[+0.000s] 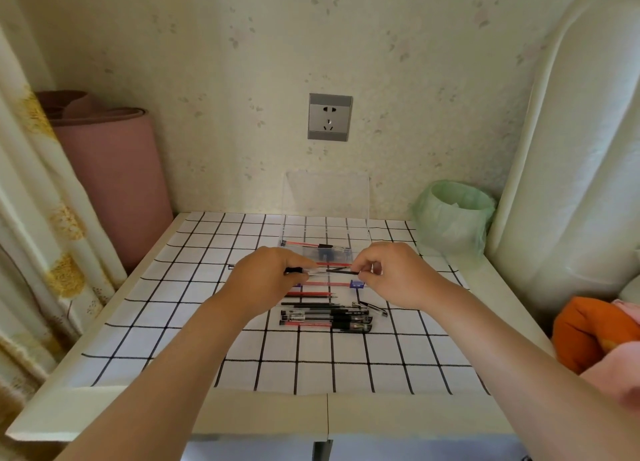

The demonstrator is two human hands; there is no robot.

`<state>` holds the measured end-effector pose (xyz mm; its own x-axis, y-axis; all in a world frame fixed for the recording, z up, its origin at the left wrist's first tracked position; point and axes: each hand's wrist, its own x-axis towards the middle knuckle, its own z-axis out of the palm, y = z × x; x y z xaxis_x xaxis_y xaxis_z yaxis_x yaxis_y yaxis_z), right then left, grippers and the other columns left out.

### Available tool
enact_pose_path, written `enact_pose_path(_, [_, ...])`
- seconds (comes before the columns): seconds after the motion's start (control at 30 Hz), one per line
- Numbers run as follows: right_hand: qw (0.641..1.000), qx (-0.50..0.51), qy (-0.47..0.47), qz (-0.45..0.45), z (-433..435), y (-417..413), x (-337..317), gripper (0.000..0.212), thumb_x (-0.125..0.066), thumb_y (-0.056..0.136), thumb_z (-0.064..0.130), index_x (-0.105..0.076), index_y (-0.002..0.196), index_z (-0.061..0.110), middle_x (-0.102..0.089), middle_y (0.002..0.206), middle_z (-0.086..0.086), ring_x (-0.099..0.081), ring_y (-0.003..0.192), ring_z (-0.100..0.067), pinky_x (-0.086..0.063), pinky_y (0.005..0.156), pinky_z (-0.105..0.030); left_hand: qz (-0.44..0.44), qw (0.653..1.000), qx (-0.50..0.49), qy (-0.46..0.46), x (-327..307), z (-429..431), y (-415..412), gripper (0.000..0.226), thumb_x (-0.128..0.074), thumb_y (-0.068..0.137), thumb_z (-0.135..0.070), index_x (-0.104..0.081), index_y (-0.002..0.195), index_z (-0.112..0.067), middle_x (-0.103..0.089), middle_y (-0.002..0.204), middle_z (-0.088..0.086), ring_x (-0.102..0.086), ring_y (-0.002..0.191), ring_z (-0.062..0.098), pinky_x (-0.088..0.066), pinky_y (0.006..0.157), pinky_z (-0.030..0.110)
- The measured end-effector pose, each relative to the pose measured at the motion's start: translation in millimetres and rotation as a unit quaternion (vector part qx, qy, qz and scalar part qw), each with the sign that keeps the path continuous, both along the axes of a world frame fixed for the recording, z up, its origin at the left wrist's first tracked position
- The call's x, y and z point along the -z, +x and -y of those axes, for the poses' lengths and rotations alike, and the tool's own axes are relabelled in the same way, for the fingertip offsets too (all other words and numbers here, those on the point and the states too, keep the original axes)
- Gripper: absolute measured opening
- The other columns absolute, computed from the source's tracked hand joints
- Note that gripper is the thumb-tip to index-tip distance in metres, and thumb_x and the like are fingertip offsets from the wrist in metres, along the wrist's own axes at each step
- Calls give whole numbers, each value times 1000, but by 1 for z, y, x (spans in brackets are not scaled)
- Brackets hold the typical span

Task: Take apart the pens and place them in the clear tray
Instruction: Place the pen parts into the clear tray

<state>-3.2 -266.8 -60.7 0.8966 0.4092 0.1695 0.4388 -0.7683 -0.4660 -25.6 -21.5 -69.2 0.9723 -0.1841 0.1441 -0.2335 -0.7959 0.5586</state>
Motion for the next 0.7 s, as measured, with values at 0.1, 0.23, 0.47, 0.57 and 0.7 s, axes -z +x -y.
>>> enact_pose_path(0.1, [1000, -1, -4, 0, 2, 0, 0, 17, -64, 90, 15, -73, 99, 25, -58, 83, 21, -56, 76, 2, -38, 66, -7, 18, 1000, 0, 1, -1, 2, -1, 22, -65, 91, -24, -69, 109, -37, -66, 94, -18, -56, 72, -2, -46, 68, 16])
enact_pose_path(0.23, [1000, -3, -7, -5, 4, 1, 1, 17, -63, 90, 15, -73, 98, 26, -60, 85, 20, -58, 78, 0, -42, 68, -10, 27, 999, 17, -9, 0, 3, 1, 18, -65, 91, -25, -69, 106, -35, -69, 96, -15, -63, 85, 6, -55, 80, 30])
enact_pose_path(0.47, [1000, -6, -2, -6, 5, 1, 3, 18, -64, 90, 13, -73, 98, 26, -63, 88, 17, -60, 79, -2, -45, 70, -12, 28, 999, 20, -19, 1, 4, 2, 17, -66, 90, -23, -70, 101, -37, -67, 92, -21, -63, 89, 2, -54, 83, 28])
enact_pose_path(0.57, [1000, -5, 5, -4, 4, 1, 4, 18, -65, 89, 13, -72, 97, 28, -62, 86, 18, -59, 77, -1, -44, 69, -11, 29, 999, 7, -32, 1, 4, 3, 16, -67, 89, -23, -68, 94, -38, -67, 89, -22, -63, 88, 2, -52, 78, 22])
enact_pose_path(0.7, [1000, 0, 16, -4, 1, 2, 4, 18, -66, 89, 14, -72, 97, 29, -61, 85, 18, -58, 77, 0, -42, 68, -9, 26, 996, 5, -80, 2, 2, 6, 15, -67, 89, -21, -72, 93, -35, -69, 90, -21, -63, 89, 1, -55, 83, 28])
